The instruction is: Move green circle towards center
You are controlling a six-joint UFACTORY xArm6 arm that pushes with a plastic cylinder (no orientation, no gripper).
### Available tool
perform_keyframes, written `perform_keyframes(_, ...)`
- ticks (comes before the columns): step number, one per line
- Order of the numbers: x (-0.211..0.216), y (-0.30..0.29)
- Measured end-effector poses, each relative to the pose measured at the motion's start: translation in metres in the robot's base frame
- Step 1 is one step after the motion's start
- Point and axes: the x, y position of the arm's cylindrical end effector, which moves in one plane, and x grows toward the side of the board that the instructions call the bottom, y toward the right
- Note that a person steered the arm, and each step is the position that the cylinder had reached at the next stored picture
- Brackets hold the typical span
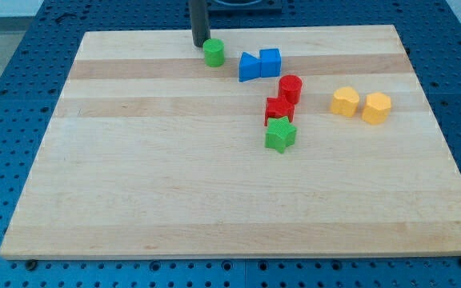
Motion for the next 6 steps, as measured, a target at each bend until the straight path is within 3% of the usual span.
perform_keyframes(2, -0.032, 0.044)
perform_keyframes(4, 0.016, 0.025)
perform_keyframes(6, 0.099, 0.019)
